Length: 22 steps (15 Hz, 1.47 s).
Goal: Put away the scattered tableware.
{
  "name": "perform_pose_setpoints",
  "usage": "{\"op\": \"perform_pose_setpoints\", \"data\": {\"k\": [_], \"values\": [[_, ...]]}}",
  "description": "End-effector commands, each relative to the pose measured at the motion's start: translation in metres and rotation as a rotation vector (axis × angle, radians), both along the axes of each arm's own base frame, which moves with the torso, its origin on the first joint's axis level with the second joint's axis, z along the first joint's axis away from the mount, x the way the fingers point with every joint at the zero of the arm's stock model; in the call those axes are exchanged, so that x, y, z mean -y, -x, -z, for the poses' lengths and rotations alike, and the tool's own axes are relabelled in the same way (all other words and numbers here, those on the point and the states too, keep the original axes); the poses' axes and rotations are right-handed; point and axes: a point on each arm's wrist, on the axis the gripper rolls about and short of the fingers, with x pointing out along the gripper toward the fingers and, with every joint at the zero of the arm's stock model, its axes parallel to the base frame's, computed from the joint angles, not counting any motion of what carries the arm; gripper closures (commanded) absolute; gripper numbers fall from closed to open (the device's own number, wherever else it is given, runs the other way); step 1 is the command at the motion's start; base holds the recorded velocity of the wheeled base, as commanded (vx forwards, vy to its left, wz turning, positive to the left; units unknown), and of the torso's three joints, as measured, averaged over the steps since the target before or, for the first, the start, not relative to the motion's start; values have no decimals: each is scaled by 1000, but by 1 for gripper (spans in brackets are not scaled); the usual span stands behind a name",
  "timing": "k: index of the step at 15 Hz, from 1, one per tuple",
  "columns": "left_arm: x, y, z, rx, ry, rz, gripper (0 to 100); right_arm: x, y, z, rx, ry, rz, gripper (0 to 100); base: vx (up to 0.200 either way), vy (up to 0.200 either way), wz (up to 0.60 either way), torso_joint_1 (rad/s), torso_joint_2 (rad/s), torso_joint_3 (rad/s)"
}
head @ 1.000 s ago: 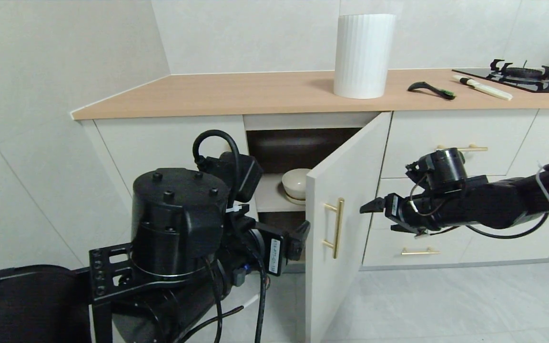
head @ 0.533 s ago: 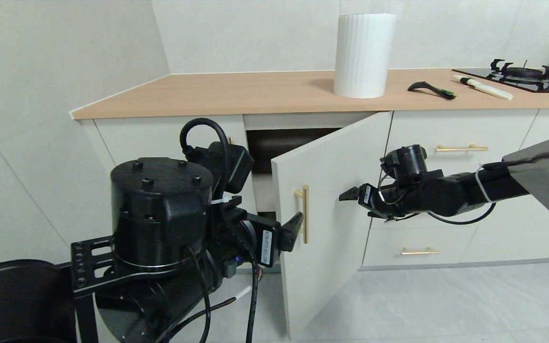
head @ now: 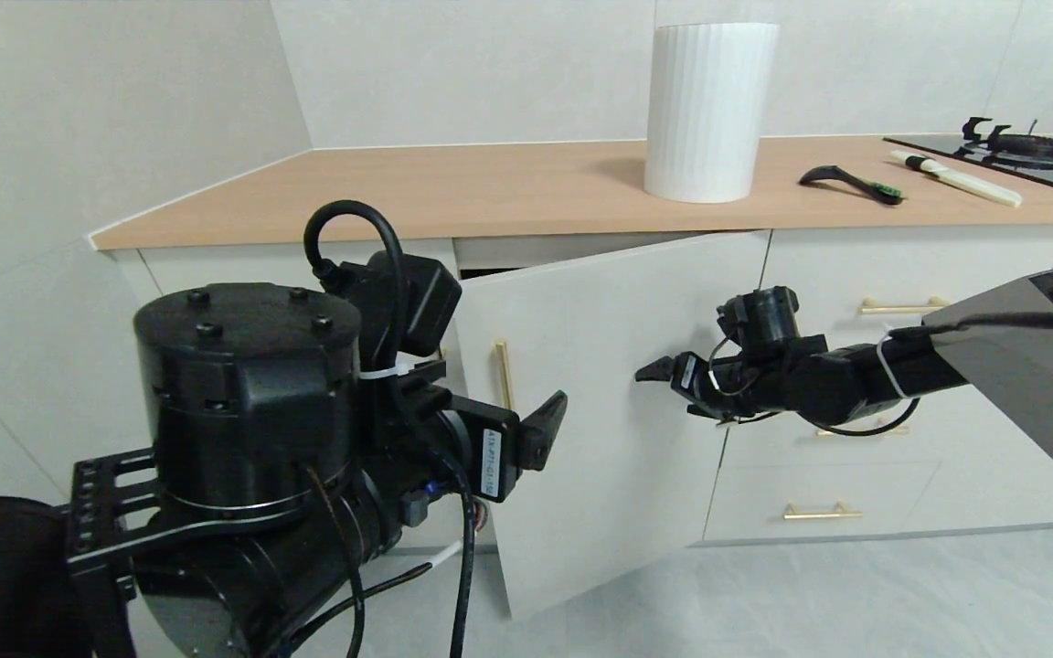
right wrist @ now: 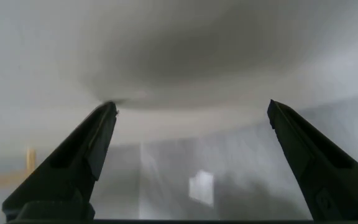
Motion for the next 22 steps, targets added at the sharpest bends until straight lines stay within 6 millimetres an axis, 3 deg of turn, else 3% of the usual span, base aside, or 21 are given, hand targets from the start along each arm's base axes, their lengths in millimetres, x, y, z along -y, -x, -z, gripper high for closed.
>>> {"op": "perform_pose_setpoints", "data": {"k": [1,4,7,10,12,13,15,16,18,20,22], "values": [[-1,1,0,5,-6,2,0,-3,-7,2,29,-25,31,0,200,0,0,2,7,-2],[-1,2,0,8,-9,6,0,-7,-19,4,77,-29,136,0,133,0,0,0,3,2],[-2,3,1,8,-18,8,0,-6,-20,-3,86,-47,161,0,0,0,0,0,0,0],[-2,3,1,7,-19,8,0,2,11,-28,71,-54,118,0,0,0,0,0,0,0],[-2,3,2,4,-20,9,0,5,54,-57,68,-53,22,0,0,0,0,0,0,0],[-2,3,2,4,-20,9,0,6,63,-61,64,-33,8,0,0,0,0,0,0,0],[-4,4,3,4,-23,8,0,12,112,-79,32,56,-73,0,0,0,0,0,0,0],[-8,8,0,11,-14,8,0,13,130,-82,24,62,-95,0,0,0,0,0,0,0],[-23,20,-5,37,-17,13,0,27,185,-104,73,60,-130,0,0,0,0,0,0,0],[-50,31,-7,55,-10,-28,0,49,226,-116,109,85,-73,0,0,0,0,0,0,0],[-101,57,-10,120,2,-119,0,77,264,-115,150,207,112,0,0,0,0,0,0,0]]}}
